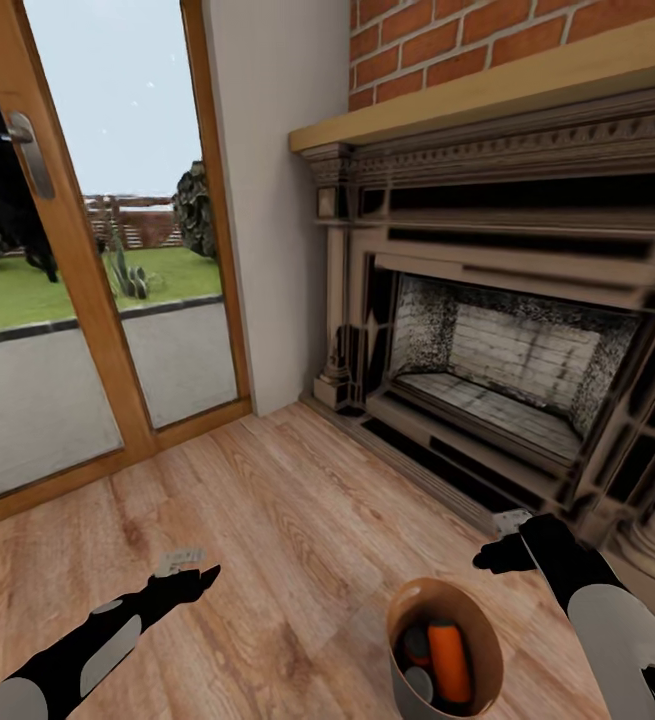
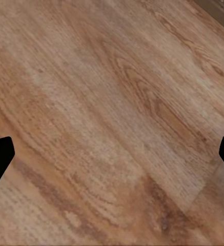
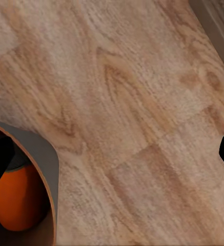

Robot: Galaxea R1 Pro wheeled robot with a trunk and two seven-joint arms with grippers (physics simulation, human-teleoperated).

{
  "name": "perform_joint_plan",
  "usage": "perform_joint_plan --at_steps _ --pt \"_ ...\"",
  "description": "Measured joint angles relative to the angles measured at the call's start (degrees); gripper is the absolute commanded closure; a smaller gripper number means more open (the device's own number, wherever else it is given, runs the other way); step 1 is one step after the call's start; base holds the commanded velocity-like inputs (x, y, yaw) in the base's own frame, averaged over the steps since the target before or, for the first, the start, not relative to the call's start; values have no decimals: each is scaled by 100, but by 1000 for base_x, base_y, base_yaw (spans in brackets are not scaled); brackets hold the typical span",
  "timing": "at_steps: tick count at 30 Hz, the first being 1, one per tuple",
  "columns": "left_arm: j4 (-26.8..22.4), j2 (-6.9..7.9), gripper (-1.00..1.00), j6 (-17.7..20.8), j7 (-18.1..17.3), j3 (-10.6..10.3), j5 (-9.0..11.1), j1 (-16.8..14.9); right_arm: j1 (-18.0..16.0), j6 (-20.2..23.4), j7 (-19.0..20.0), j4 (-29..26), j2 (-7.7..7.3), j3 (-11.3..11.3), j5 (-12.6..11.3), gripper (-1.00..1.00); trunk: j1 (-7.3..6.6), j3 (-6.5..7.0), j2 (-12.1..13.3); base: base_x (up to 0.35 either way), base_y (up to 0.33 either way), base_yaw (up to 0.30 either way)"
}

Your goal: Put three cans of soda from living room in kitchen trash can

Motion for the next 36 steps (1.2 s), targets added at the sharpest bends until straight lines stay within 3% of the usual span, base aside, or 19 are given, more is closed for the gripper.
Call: perform_joint_plan --at_steps 13,31,33,36 --pt "5 -3 -100 24 1 -7 -8 0 37 0 0 2 0 1 2 -100 -33 288 17 0 0 0" --pt "14 -46 -100 40 10 -10 -8 0 396 -236 -21 15 -16 -12 -4 -100 -80 687 41 0 0 0" --pt "28 -46 -100 40 11 -10 -8 0 437 -250 -20 16 -19 -43 -5 -100 -85 731 44 0 0 0" --pt "125 -77 -100 40 15 -10 -5 0 478 -241 -11 11 -19 -314 -5 -100 -93 797 48 0 0 0"
